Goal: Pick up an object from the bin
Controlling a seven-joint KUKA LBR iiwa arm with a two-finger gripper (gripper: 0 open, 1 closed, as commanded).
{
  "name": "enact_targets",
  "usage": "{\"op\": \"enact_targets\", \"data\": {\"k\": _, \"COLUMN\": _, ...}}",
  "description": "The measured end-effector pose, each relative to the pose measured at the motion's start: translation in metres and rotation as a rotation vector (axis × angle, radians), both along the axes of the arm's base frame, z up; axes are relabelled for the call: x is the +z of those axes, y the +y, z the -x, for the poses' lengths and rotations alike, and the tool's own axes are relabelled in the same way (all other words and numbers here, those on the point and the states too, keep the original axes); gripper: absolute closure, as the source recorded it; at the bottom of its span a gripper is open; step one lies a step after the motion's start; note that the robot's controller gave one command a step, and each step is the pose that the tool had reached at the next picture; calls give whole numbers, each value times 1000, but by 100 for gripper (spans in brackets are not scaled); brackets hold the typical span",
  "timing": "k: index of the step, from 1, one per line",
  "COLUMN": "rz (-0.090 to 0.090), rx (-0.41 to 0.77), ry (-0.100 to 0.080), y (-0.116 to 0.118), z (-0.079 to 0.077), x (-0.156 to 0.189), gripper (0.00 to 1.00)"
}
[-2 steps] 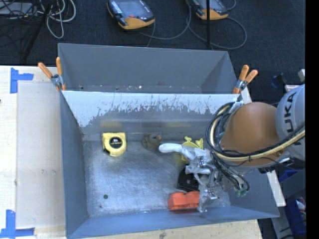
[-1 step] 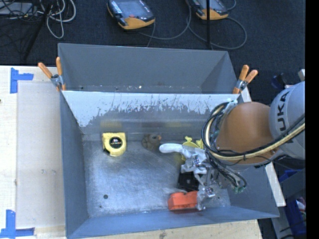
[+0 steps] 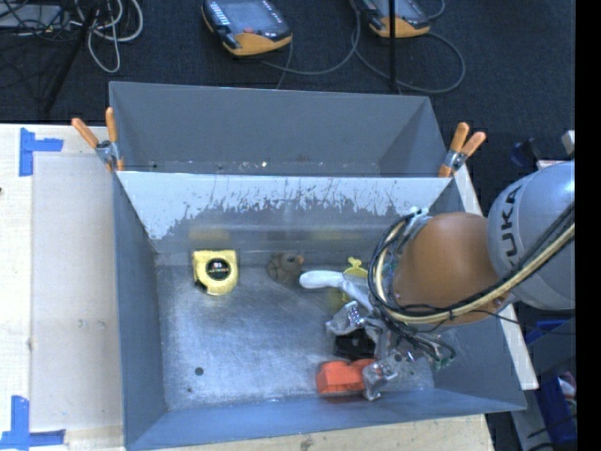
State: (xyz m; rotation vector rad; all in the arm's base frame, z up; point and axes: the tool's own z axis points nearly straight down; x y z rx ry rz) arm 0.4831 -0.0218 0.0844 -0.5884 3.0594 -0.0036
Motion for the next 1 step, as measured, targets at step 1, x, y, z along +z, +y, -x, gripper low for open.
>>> {"op": "enact_targets", "data": {"k": 1, "rz": 6, "rx": 5, "ry": 24, "y": -3, "z": 6, "x": 1, "gripper": 100}}
